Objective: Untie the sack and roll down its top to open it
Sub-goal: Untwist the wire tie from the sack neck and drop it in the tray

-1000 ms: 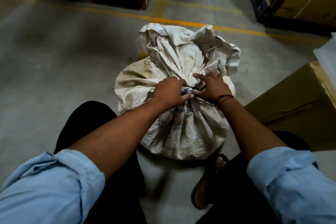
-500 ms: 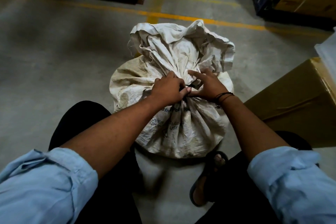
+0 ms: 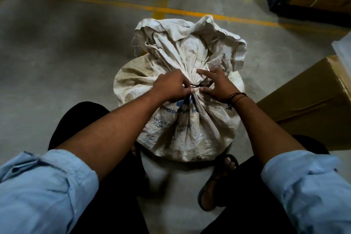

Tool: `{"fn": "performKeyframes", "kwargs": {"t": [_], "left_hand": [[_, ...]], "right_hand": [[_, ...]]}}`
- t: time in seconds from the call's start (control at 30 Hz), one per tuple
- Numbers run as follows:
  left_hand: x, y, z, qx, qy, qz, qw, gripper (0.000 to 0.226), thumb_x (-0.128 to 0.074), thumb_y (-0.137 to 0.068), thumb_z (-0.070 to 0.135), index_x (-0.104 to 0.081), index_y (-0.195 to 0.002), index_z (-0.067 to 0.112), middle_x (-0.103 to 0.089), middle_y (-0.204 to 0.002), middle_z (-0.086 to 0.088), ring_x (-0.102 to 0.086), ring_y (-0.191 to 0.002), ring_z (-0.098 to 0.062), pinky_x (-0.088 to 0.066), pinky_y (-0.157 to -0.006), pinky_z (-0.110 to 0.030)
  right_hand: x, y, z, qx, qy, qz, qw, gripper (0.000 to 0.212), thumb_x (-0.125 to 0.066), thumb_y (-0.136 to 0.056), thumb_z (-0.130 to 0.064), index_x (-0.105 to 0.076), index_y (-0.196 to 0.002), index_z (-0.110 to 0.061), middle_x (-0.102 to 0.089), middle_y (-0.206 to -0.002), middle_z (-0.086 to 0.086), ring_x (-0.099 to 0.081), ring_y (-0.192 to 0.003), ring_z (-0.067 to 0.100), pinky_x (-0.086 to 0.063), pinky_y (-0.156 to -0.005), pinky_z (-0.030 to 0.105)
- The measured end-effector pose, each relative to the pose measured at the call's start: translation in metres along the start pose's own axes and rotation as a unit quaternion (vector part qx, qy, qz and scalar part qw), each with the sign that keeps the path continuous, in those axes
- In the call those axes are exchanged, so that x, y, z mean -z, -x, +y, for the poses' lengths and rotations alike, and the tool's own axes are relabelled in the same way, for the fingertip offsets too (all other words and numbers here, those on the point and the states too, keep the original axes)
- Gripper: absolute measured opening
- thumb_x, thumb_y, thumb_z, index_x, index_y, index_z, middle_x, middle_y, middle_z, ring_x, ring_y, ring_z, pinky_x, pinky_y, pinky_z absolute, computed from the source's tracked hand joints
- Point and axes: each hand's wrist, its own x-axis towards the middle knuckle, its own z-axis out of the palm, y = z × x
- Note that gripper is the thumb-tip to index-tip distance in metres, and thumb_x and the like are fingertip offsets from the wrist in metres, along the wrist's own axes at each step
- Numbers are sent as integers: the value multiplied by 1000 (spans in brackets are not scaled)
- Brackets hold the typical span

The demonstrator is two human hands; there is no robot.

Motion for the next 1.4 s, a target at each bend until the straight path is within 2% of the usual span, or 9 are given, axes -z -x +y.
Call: {"fn": "performKeyframes", "kwargs": {"t": [0.07,0.1,0.27,0.37,0.53,0.73,0.87,1.07,1.4], "left_hand": [[11,-5,-4,18,-12,-6,1000,30,-66,-79,64,-78,-83,37,-68,-78,12,-67,-83,-16,-44,-66,-30],[15,-7,-5,25,-28,-11,999,30,-68,-78,64,-79,-83,36,-66,-73,12,-66,-79,-17,-41,-64,-29],[27,-15,-13,77,-44,-33,995,36,-77,-71,64,-81,-86,32,-74,-85,5,-67,-86,-20,-48,-67,-29],[31,-18,-16,106,-37,-34,993,39,-83,-67,60,-81,-86,26,-73,-81,2,-67,-84,-21,-51,-68,-30],[35,-22,-26,147,24,-74,986,37,-93,-60,47,-80,-79,18,-74,-79,0,-70,-80,-20,-60,-79,-43],[34,-21,-31,173,5,-52,984,37,-93,-59,44,-77,-80,17,-71,-80,-3,-68,-79,-22,-59,-74,-41],[35,-19,-36,199,7,-61,978,42,-94,-56,44,-78,-84,18,-73,-83,-2,-68,-80,-22,-60,-76,-42],[31,-15,-43,231,9,-61,971,39,-93,-60,40,-69,-76,14,-64,-77,-4,-60,-71,-21,-45,-59,-32],[35,-12,-39,224,3,-79,971,39,-94,-59,36,-73,-82,12,-69,-83,-5,-67,-79,-23,-48,-61,-31]], "right_hand": [[-2,-1,-1,-5,-6,13,1000,63,-77,-83,-32,-51,-140,-42,-45,-131,9,-50,-120,23,-41,-107,32],[-3,-1,-3,-7,-7,19,1000,62,-77,-83,-32,-52,-139,-43,-45,-130,8,-51,-118,22,-41,-106,30],[-6,-3,-12,-24,-9,38,999,59,-79,-81,-34,-56,-135,-44,-48,-130,8,-54,-112,22,-43,-101,29],[-7,-7,-16,-27,-10,40,999,58,-81,-79,-36,-58,-131,-46,-50,-129,8,-59,-109,24,-48,-100,34],[-9,-11,-21,-41,-14,49,998,56,-82,-76,-39,-60,-127,-48,-51,-129,7,-58,-113,24,-50,-100,38],[-14,-12,-27,-40,-5,58,997,56,-80,-75,-43,-59,-126,-52,-50,-130,6,-58,-113,25,-51,-98,41],[-18,-12,-31,-39,4,65,997,57,-80,-74,-45,-58,-126,-53,-49,-129,4,-59,-109,23,-53,-96,41],[-18,-15,-38,-37,7,61,997,55,-81,-74,-44,-61,-124,-51,-49,-128,2,-58,-111,20,-52,-96,41],[-25,-13,-45,-60,32,106,992,51,-73,-72,-45,-63,-121,-52,-51,-124,-2,-61,-109,21,-56,-89,40]]}}
